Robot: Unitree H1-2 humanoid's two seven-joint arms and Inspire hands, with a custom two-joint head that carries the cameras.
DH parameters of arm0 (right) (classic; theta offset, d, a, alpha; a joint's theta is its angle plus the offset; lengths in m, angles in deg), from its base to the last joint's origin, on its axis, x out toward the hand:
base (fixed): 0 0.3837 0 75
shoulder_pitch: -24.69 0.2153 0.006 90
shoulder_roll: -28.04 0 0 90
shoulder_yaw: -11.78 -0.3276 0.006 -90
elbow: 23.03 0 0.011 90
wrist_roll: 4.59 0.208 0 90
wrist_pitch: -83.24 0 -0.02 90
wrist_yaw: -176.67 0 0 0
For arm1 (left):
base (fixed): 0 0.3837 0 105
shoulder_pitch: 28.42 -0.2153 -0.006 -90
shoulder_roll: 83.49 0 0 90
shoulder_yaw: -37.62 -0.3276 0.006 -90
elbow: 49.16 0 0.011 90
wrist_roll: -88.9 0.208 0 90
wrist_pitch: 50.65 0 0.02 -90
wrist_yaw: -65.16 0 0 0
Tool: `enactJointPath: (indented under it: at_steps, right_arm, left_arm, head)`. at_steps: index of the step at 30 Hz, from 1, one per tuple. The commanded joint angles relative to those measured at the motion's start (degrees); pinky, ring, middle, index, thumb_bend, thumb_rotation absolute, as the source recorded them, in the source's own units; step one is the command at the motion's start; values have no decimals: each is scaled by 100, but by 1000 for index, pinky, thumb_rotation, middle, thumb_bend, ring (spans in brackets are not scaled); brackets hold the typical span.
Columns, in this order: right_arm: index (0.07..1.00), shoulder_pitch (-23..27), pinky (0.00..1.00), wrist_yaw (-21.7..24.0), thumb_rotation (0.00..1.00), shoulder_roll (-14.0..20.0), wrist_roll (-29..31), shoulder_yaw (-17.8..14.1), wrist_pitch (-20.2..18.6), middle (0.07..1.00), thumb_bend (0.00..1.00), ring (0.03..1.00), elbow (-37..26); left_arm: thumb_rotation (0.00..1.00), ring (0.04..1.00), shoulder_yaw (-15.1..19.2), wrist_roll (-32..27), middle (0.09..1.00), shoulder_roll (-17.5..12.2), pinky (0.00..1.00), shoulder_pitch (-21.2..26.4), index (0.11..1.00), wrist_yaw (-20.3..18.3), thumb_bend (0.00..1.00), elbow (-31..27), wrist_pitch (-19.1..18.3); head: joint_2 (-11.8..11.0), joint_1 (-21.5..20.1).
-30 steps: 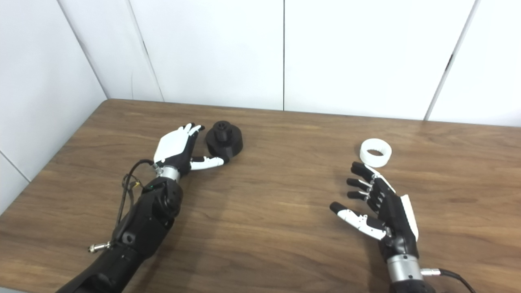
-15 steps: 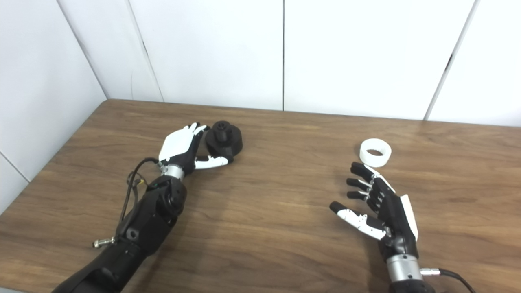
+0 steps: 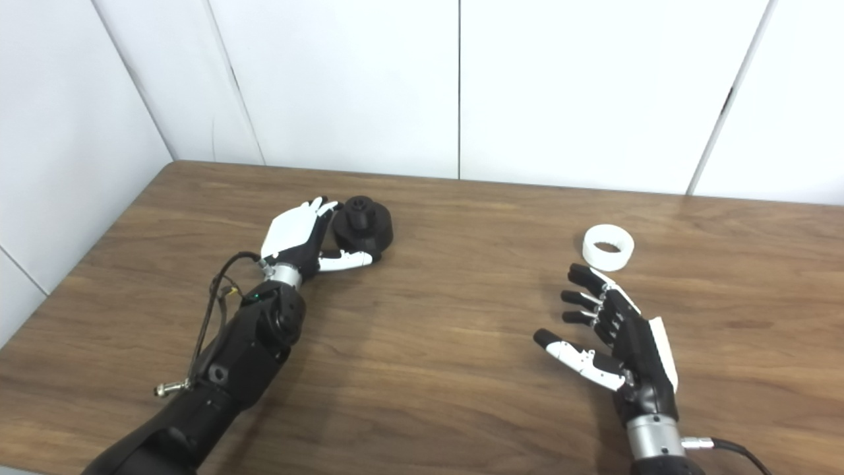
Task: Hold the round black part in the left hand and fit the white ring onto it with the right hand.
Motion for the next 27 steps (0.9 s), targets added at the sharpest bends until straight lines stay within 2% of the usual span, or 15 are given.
enactJointPath:
  at_steps: [1,10,12,15,19,27]
  right_arm:
    - [795,70,642,30,124,-29,70,-15,92,823,690,750,-170]
    - [792,79,624,9,140,-7,36,-31,47,822,693,742,-203]
    - [791,78,620,-10,145,-8,-12,-25,31,821,697,738,-220]
    - [790,71,617,-22,158,-17,-40,-21,-5,822,695,738,-250]
    - [795,52,631,-15,149,-10,-47,-26,-25,822,691,738,-275]
    - [797,24,628,-6,163,0,-60,-25,-25,824,691,735,-297]
  left_arm:
    - [670,1000,15,-1,1000,-89,939,372,885,186,1000,-42,120]
    - [648,1000,4,-113,1000,-50,938,442,872,252,1000,112,174]
    - [616,1000,86,-254,1000,-13,955,431,855,317,1000,125,307]
    - [506,1000,239,-531,1000,48,941,433,801,432,946,196,585]
    - [392,995,328,-737,989,91,892,465,758,583,910,359,903]
    - [347,988,330,-858,979,144,910,494,724,770,882,539,1079]
  head:
    - [5,4]
    - [12,7]
    - [28,-7]
    - [40,2]
    - [42,0]
    - [61,1]
